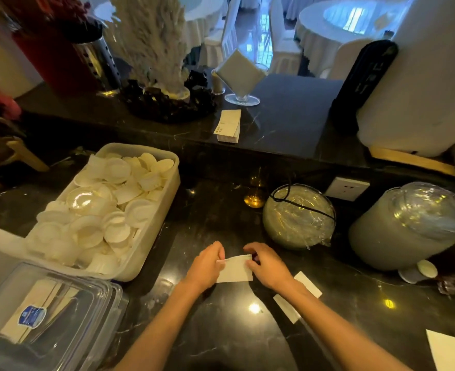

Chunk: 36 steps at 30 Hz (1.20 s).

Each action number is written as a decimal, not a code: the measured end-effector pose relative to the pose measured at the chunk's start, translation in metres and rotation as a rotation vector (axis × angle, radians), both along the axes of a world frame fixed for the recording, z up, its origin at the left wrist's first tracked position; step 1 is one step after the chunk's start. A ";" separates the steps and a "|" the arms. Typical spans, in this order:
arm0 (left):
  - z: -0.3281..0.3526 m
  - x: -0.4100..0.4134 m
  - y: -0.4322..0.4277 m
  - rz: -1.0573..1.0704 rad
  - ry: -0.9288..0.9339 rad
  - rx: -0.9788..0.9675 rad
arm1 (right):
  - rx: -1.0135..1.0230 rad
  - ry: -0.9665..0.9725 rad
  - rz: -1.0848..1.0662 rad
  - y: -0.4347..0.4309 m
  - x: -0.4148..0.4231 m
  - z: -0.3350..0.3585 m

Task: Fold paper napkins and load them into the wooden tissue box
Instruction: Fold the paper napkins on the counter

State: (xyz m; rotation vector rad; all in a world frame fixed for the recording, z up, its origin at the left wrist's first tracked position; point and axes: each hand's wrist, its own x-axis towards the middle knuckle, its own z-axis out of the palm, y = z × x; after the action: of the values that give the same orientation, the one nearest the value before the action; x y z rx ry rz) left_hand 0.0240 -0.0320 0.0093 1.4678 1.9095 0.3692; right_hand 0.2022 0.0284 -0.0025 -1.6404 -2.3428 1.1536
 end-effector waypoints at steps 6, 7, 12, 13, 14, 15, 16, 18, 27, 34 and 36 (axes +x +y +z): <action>0.054 0.015 -0.030 -0.022 -0.179 0.156 | -0.164 0.418 -0.124 -0.021 0.033 0.046; 0.062 0.019 -0.035 -0.004 -0.199 0.166 | -0.187 0.471 -0.155 -0.026 0.040 0.057; 0.092 0.054 -0.061 0.136 -0.342 0.150 | -0.294 0.595 -0.263 -0.048 0.082 0.092; 0.095 0.063 -0.065 0.149 -0.363 0.147 | -0.318 0.594 -0.286 -0.052 0.090 0.096; 0.096 0.071 -0.068 0.163 -0.386 0.141 | -0.351 0.600 -0.306 -0.055 0.099 0.099; 0.096 0.080 -0.070 0.176 -0.409 0.131 | -0.392 0.611 -0.316 -0.057 0.108 0.099; 0.095 0.088 -0.071 0.192 -0.427 0.116 | -0.435 0.619 -0.317 -0.058 0.117 0.099; 0.090 0.104 -0.070 0.220 -0.449 0.079 | -0.463 0.592 -0.309 -0.059 0.134 0.097; 0.033 0.159 -0.038 0.228 -0.288 -0.042 | -0.195 0.213 -0.440 -0.039 0.160 0.049; 0.002 0.170 -0.017 0.169 -0.079 -0.088 | -0.113 0.098 -0.435 -0.030 0.151 0.009; -0.007 0.171 -0.015 0.123 0.007 -0.112 | -0.067 0.064 -0.415 -0.030 0.148 0.000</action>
State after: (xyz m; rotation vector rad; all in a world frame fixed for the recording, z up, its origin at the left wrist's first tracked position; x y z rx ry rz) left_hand 0.1947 -0.0466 0.0027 1.2848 1.9977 0.3079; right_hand 0.3498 -0.0012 -0.0024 -1.9535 -1.8193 1.1794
